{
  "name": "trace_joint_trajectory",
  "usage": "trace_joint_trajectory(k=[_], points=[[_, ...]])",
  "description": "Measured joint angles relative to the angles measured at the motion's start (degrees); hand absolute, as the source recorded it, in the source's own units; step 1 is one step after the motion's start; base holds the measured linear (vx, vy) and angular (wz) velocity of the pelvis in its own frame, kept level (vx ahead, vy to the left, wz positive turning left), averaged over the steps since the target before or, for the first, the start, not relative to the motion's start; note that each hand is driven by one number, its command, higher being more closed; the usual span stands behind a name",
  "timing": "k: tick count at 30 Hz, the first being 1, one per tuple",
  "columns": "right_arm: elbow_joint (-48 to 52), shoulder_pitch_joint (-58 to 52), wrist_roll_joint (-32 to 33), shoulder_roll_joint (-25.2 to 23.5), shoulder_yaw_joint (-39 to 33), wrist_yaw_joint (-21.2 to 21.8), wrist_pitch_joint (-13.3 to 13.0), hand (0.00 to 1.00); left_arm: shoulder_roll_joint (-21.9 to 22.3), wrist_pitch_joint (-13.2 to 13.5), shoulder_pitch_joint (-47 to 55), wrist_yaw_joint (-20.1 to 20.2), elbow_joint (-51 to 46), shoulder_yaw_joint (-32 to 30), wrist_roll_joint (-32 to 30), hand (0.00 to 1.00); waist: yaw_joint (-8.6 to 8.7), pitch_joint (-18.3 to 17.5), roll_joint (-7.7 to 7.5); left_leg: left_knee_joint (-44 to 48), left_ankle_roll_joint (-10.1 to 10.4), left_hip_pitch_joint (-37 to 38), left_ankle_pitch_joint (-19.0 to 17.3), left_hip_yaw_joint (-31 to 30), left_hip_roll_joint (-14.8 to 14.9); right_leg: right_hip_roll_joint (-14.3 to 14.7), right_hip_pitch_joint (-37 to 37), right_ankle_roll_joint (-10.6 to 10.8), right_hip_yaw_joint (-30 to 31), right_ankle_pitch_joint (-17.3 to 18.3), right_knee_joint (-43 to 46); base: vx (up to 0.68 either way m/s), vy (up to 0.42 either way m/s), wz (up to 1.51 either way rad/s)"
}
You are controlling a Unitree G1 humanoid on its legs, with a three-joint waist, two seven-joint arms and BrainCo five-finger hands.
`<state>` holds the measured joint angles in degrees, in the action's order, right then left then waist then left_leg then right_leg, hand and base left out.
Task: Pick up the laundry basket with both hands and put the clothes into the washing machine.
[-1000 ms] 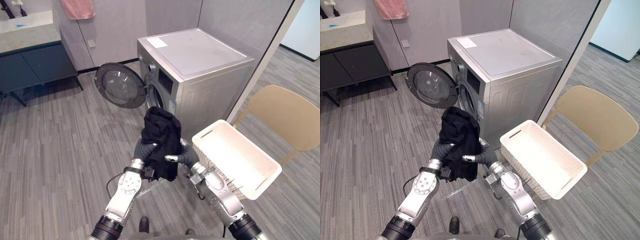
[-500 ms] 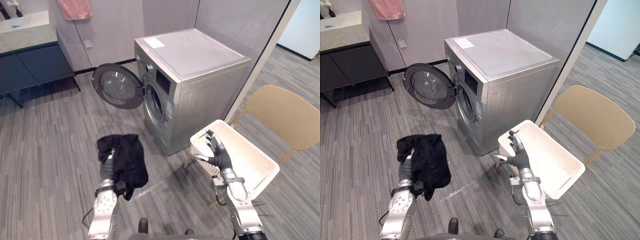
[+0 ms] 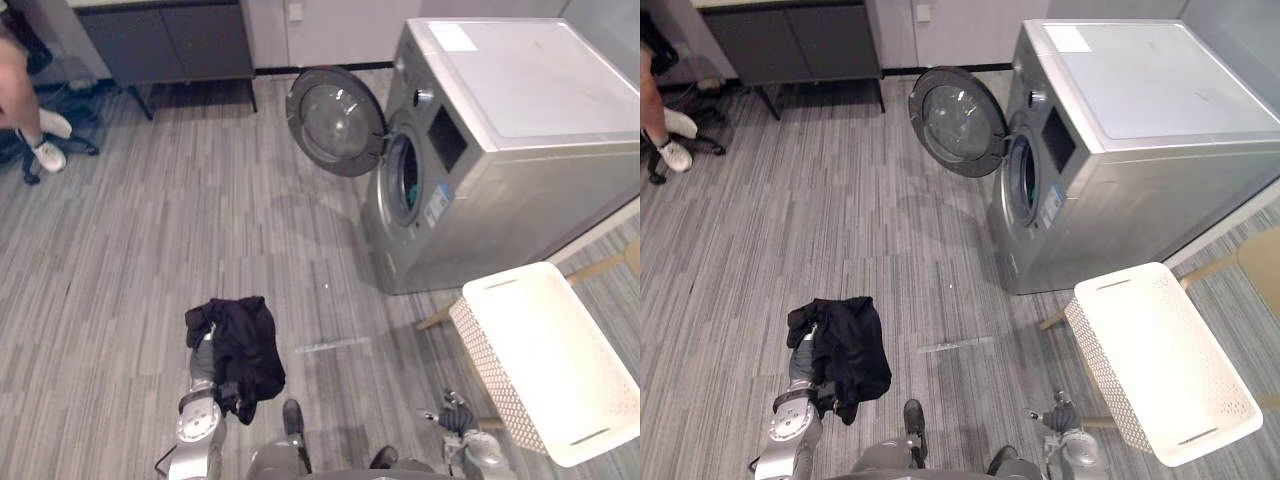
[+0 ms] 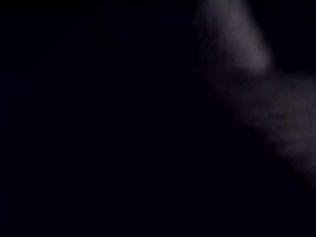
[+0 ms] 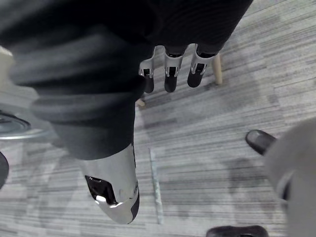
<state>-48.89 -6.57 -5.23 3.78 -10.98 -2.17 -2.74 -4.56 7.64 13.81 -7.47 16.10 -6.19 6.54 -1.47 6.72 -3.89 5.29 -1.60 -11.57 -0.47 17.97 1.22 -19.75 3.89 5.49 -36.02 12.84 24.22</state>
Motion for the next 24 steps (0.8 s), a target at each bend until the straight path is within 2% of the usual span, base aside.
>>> trace_joint_trajectory(k=[1,2,3,4,5,6,9,10,11,12,14,15,16,17,18,19,20,21,22,23,24], points=[[0.67,-0.57,-0.05,0.04,0.01,-0.25,0.55,0.0,0.14,-0.43,0.58,0.04,-0.21,0.63,0.0,1.0,-0.04,0.61,0.03,1.42,-0.81,0.43,-0.92,0.07,-0.38,-1.62,1.36,-3.21,2.86,-0.45,4.96,0.17,0.178,0.53],[2.68,-2.38,-0.01,-0.27,0.33,-0.64,0.91,0.0,0.07,-0.98,1.85,0.08,-1.59,1.87,-0.04,1.0,0.64,1.1,0.27,3.37,-1.44,1.48,-2.95,0.02,-0.6,-2.33,6.28,-10.98,11.95,-4.57,15.76,0.3,0.193,0.51],[4.23,-3.5,0.05,-0.96,0.62,-0.81,0.82,0.0,-0.05,-1.02,2.06,0.03,-3.38,2.15,-0.07,1.0,0.68,1.73,0.56,3.93,-2.08,3.31,-3.63,-1.09,-0.06,-1.55,10.29,-10.33,19.08,-6.39,23.01,0.33,0.183,0.47],[4.86,-3.71,0.41,-1.66,0.44,-0.88,0.84,0.0,0.17,-1.02,2.01,-0.01,-4.31,2.19,-0.1,1.0,0.79,2.39,0.89,4.57,-2.42,3.73,-4.44,-1.89,0.07,-0.03,12.29,-7.21,22.17,-3.9,25.87,0.32,0.048,0.25],[6.17,-3.86,0.4,-2.55,0.57,-1.0,0.77,0.0,0.13,-0.98,1.44,-0.3,-5.46,1.72,-0.09,1.0,0.93,2.66,0.45,5.05,-2.41,4.71,-5.27,-2.46,0.76,3.92,15.54,-5.24,24.57,-0.17,27.81,0.25,0.034,0.12],[6.72,-3.93,0.47,-3.16,0.65,-1.12,0.67,0.0,-0.15,-0.97,0.54,-0.26,-5.82,1.82,-0.09,1.0,0.98,2.75,0.09,5.05,-2.35,5.51,-6.18,-3.04,0.86,6.72,17.79,-4.94,24.48,1.51,26.28,0.25,0.043,0.12],[8.13,-3.95,1.36,-3.94,0.2,-1.42,0.37,0.0,0.23,-0.96,-2.03,-0.18,-5.99,3.13,-0.08,1.0,2.84,2.85,-0.16,4.91,-2.08,6.19,-7.93,-5.06,0.06,10.63,21.96,-3.8,20.97,1.54,15.47,0.25,0.026,0.34],[8.55,-4.01,1.43,-3.95,0.05,-1.43,0.43,0.0,0.5,-0.97,-3.39,-0.09,-5.97,4.35,-0.06,1.0,3.6,2.91,-0.19,4.56,-1.62,6.99,-8.91,-6.35,-0.85,11.99,22.74,-2.77,19.24,-0.66,6.46,0.35,0.005,0.59],[8.6,-4.16,1.41,-3.94,-0.6,-1.44,0.6,0.0,1.1,-0.97,-4.56,0.11,-5.78,5.09,-0.18,1.0,4.03,2.93,-0.44,3.3,-0.99,9.11,-9.89,-7.7,-2.36,12.23,22.76,-2.76,18.64,-4.18,-1.53,0.39,-0.006,0.66],[8.6,-4.32,1.39,-3.91,-1.14,-1.43,0.71,0.0,1.31,-0.97,-5.03,0.18,-5.61,5.72,-0.26,1.0,3.95,2.97,-0.44,2.95,-0.78,10.28,-10.34,-8.23,-2.87,12.17,22.74,-3.08,18.65,-5.49,-3.41,0.61,-0.053,0.78],[9.0,-6.22,1.29,-3.66,-2.04,-1.44,1.05,0.0,3.55,-0.92,-5.36,0.96,-5.43,7.41,-0.6,1.0,4.08,3.15,0.23,4.48,1.81,15.69,-14.18,-10.94,-3.0,12.12,21.36,-6.31,17.57,-8.62,-3.25,0.65,-0.101,0.75],[9.24,-6.92,1.29,-3.53,-1.99,-1.43,1.09,0.0,3.78,-0.92,-5.22,0.96,-5.42,7.6,-0.6,1.0,4.14,2.95,0.22,5.97,3.47,16.76,-15.42,-11.56,-2.42,12.21,20.31,-8.44,16.86,-10.17,-2.6,0.68,-0.167,0.8],[9.55,-6.43,1.31,-3.05,-1.96,-1.34,1.17,0.0,3.98,-0.9,-5.14,1.04,-5.55,7.76,-0.62,1.0,4.89,3.25,1.49,16.5,7.21,14.57,-17.67,-11.65,0.45,12.97,17.37,-12.0,14.15,-9.74,-0.42,0.69,-0.192,0.64],[10.89,-6.12,1.42,-2.03,-1.67,-1.27,0.88,0.0,4.75,-0.9,-4.65,1.09,-6.24,7.65,-0.59,1.0,5.09,3.93,2.83,30.55,9.6,9.25,-15.94,-10.98,3.51,14.58,14.73,-13.07,12.58,-7.98,-0.85,0.96,-0.264,0.31],[12.45,-6.1,1.48,-1.44,-1.13,-0.99,0.82,0.0,5.56,-0.89,-3.91,1.26,-6.44,6.94,-0.57,1.0,4.4,4.15,4.28,42.29,10.27,4.87,-9.96,-10.59,6.74,17.1,11.69,-13.38,13.36,-6.81,-2.44,0.54,-0.152,-0.24],[13.17,-6.1,1.69,-1.39,-0.89,-1.03,0.79,0.0,5.87,-0.91,-3.45,1.28,-6.47,6.35,-0.54,1.0,3.9,4.1,4.76,47.14,10.44,3.22,-5.4,-10.27,8.08,18.48,10.1,-13.34,14.31,-6.24,-3.5,0.54,-0.108,-0.87],[13.92,-5.82,2.7,-1.0,0.12,-1.42,0.67,0.0,6.55,-0.99,-2.73,1.19,-6.47,5.65,-0.36,1.0,2.56,4.19,5.49,55.38,11.02,0.13,-4.26,-9.64,11.26,20.68,6.16,-13.57,16.46,-5.58,-5.69,0.63,-0.077,-1.07],[14.1,-5.47,3.17,-1.15,0.38,-1.45,0.7,0.0,6.67,-0.98,-2.52,1.28,-6.5,5.94,-0.32,1.0,2.06,4.32,5.32,60.12,9.58,-2.69,-5.17,-8.62,13.16,21.66,2.11,-13.68,18.69,-5.4,-8.1,0.75,-0.08,-1.02],[14.22,-5.29,3.38,-1.25,0.42,-1.45,0.77,0.0,6.72,-0.98,-2.53,1.37,-6.55,6.15,-0.31,1.0,1.95,4.38,5.07,60.4,8.27,-3.69,-5.98,-8.1,13.42,21.64,0.68,-13.68,19.7,-5.4,-9.13,0.68,-0.042,-0.82],[14.46,-4.78,3.7,-1.51,0.44,-1.48,0.75,0.0,7.26,-0.98,-2.56,1.96,-6.63,6.23,-0.32,1.0,1.58,4.36,4.58,58.68,5.78,-5.91,-8.0,-6.39,14.0,21.2,-2.22,-13.67,22.26,-5.4,-11.41,0.58,0.074,-0.99],[14.57,-4.37,3.72,-1.74,0.78,-1.53,0.73,0.0,7.89,-0.97,-2.59,2.52,-6.69,6.39,-0.33,1.0,0.53,4.6,4.12,51.77,2.91,-7.13,-9.89,-5.63,13.34,20.13,-4.52,-13.56,25.91,-5.33,-12.8,0.47,0.078,-0.97]])
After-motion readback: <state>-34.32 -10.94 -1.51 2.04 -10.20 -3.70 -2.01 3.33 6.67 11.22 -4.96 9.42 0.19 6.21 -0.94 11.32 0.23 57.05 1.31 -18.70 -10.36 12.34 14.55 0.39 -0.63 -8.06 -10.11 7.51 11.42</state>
